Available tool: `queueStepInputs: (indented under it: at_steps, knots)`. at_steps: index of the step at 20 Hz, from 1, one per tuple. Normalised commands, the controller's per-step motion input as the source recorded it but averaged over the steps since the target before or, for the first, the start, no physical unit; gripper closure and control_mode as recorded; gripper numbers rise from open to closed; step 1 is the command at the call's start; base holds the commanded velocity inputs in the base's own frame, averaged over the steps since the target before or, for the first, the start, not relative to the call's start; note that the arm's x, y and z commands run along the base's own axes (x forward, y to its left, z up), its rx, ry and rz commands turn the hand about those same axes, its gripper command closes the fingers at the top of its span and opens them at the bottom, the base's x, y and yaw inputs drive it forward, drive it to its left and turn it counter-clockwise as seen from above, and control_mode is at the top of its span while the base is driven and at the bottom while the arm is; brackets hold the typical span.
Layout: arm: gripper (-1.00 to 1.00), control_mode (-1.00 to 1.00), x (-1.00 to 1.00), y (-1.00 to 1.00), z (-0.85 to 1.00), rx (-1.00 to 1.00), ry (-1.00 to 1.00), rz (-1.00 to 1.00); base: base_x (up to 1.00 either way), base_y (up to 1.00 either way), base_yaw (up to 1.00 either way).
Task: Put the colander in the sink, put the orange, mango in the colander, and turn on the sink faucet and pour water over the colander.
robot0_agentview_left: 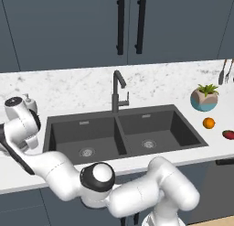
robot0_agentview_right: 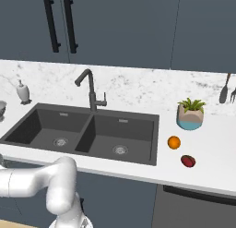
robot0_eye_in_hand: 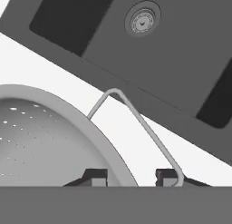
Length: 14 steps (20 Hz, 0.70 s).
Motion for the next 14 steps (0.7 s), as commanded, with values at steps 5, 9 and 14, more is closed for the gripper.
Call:
queueStepInputs:
  at_steps: [5,9,14]
  knots:
    - [1.00,-1.00,-0.30,-0.98,0.39,0.00,0.04,-0.46,0.00,0.00,0.00]
    - [1.00,-1.00,-0.01,-1.00,0.30,-0.02,0.03,-0.50,0.00,0.00,0.00]
    - [1.00,-1.00,0.03,-0.91,0.11,-0.05,0.04,-0.50,0.00,0.00,0.00]
